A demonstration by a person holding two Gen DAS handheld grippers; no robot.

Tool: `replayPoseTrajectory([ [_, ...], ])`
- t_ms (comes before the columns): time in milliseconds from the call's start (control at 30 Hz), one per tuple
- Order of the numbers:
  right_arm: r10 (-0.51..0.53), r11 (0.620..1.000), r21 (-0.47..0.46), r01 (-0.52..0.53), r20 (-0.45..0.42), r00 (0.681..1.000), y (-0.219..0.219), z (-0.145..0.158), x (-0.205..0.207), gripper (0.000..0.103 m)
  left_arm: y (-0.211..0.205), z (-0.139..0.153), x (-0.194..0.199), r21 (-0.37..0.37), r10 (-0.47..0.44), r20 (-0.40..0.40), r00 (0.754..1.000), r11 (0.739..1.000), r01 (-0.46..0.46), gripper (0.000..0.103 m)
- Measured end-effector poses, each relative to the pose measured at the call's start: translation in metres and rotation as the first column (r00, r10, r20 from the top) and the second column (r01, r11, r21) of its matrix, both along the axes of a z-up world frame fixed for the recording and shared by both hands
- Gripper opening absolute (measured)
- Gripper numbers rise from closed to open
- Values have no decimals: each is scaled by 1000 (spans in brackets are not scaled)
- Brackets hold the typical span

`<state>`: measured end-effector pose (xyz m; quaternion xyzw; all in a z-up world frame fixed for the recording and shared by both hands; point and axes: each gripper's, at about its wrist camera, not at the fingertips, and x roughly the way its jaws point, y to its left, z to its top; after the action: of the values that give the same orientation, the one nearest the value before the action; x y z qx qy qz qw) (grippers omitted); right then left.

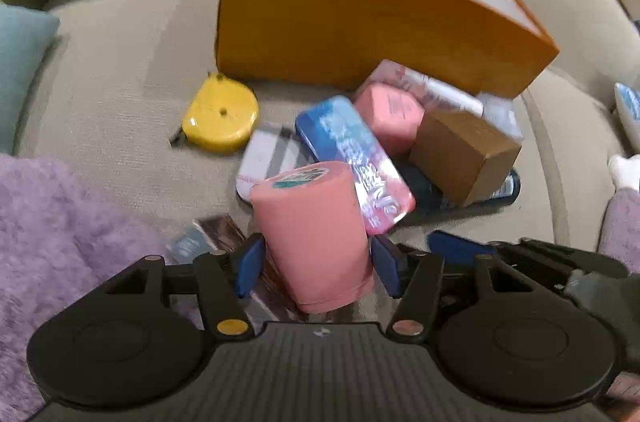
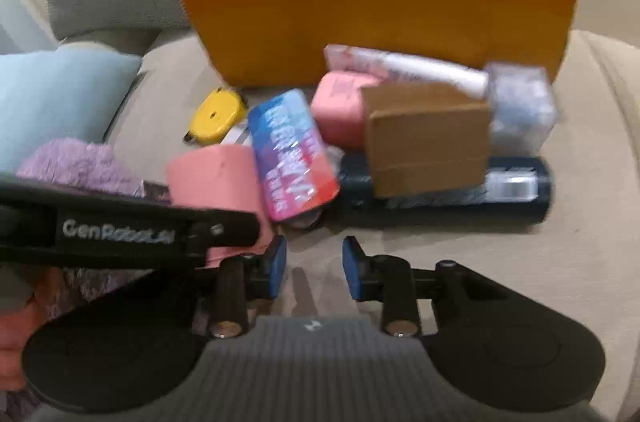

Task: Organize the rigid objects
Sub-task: 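Close the left gripper around the pink cylindrical cup, then grasp the pink lotion bottle with the right gripper while left holds the cup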

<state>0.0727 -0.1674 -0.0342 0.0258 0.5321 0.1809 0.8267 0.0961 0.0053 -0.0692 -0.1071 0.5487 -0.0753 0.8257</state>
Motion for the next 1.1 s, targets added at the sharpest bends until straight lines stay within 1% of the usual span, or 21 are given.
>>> replayPoseTrajectory([
  [67, -13, 1000, 22, 13, 24, 1000, -4, 13, 2, 34, 6, 12, -2, -17, 8, 38, 999, 1000, -7, 66],
  [133, -5, 999, 39, 2, 61, 998, -5, 25, 5, 34, 11, 24, -1, -40, 10, 72, 997, 999, -8, 65],
  [233, 21, 999, 35, -25, 108, 994, 5, 35, 20, 34, 16, 35, 11, -35, 11, 117, 993, 999, -6, 64],
  [300, 53, 999, 0, -53, 129, 990, 16, 33, 33, 34, 15, 36, 21, -34, 2, 126, 992, 999, 2, 64],
  [400, 131, 988, -99, -118, 137, 982, 31, 28, 50, 34, 14, 32, 32, -31, -10, 122, 992, 999, 14, 63],
  [500, 232, 962, -170, -214, 100, 967, 40, 20, 61, 33, 19, 21, 35, -39, -2, 88, 996, 999, 5, 63],
  [533, 274, 948, -192, -253, 87, 958, 42, 18, 63, 33, 21, 17, 35, -47, 5, 77, 997, 999, -1, 63],
  [600, 369, 905, -257, -339, 79, 926, 48, 17, 63, 32, 25, 14, 35, -55, 15, 66, 998, 998, -11, 63],
  [667, 460, 840, -368, -400, 89, 883, 59, 17, 66, 32, 29, 13, 35, -64, 19, 68, 998, 998, -15, 63],
  [733, 541, 769, -447, -456, 77, 837, 69, 17, 69, 37, 31, 13, 37, -70, 12, 76, 997, 998, -6, 63],
  [800, 612, 705, -471, -531, 24, 791, 78, 13, 74, 40, 30, 15, 38, -73, -1, 85, 996, 997, 7, 62],
  [900, 698, 606, -485, -630, -57, 714, 87, 2, 82, 42, 31, 14, 41, -83, -10, 91, 996, 996, 17, 63],
  [933, 719, 577, -486, -657, -79, 690, 89, 0, 84, 42, 32, 14, 42, -89, -8, 91, 996, 996, 16, 63],
  [967, 744, 538, -498, -680, -98, 661, 91, -3, 85, 43, 33, 13, 43, -96, -6, 90, 996, 995, 14, 63],
  [1033, 783, 473, -515, -715, -127, 609, 94, -8, 88, 47, 36, 11, 43, -106, 0, 90, 996, 994, 10, 63],
  [1100, 808, 431, -510, -744, -148, 570, 95, -11, 92, 49, 38, 9, 45, -106, 2, 87, 996, 994, 7, 63],
])
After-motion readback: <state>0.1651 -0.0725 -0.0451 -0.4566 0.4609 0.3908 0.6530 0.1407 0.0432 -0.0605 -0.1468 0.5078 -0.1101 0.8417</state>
